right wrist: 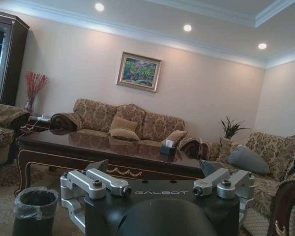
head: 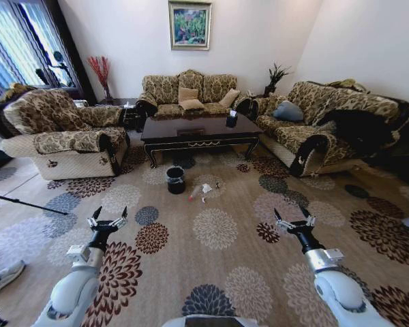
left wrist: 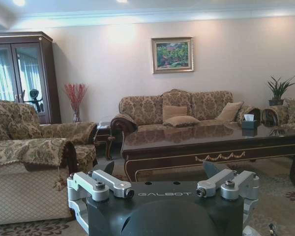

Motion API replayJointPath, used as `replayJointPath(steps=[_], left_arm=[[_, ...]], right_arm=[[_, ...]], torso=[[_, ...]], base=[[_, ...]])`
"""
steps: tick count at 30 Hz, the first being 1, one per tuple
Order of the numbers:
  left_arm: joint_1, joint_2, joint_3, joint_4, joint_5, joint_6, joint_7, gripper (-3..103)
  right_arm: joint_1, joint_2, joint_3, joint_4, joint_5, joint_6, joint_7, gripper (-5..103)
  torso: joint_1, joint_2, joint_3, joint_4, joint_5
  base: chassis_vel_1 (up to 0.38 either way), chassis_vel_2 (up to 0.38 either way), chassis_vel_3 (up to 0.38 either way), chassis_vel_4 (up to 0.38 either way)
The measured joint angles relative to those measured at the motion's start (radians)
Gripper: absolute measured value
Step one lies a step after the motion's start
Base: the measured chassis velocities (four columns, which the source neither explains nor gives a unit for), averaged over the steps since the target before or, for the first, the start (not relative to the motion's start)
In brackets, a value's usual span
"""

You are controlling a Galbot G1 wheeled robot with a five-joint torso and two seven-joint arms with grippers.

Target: Move to the front of the table and pick up the trash from the floor, then place it into the trash bin.

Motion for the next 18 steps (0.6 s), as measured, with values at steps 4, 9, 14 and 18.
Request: replayJointPath(steps=[4,9,14,18], left_arm=[[0.015,0.006,0.000,-0.006,0.006,0.005,0.003,100],[0.028,0.010,-0.007,-0.015,-0.001,0.011,0.022,100],[0.041,0.003,-0.009,-0.023,-0.004,0.012,0.032,100],[0.044,-0.006,-0.005,-0.024,0.005,0.010,0.029,100]], right_arm=[[-0.004,-0.002,0.002,0.004,0.002,0.001,0.000,100],[-0.005,-0.004,0.002,0.004,0.003,0.002,0.000,100],[-0.008,-0.003,0.002,0.011,0.003,0.002,0.001,100],[-0.018,0.007,0.008,0.017,-0.001,0.006,0.001,100]], torso=[[0.000,-0.001,0.000,0.0000,0.0000],[-0.005,-0.010,-0.005,0.0000,0.0000],[-0.016,-0.036,-0.019,0.0000,0.0000],[-0.029,-0.064,-0.035,0.0000,0.0000]], base=[[0.000,0.000,0.000,0.000],[0.000,0.000,0.000,0.000],[0.000,0.000,0.000,0.000],[0.000,0.000,0.000,0.000]])
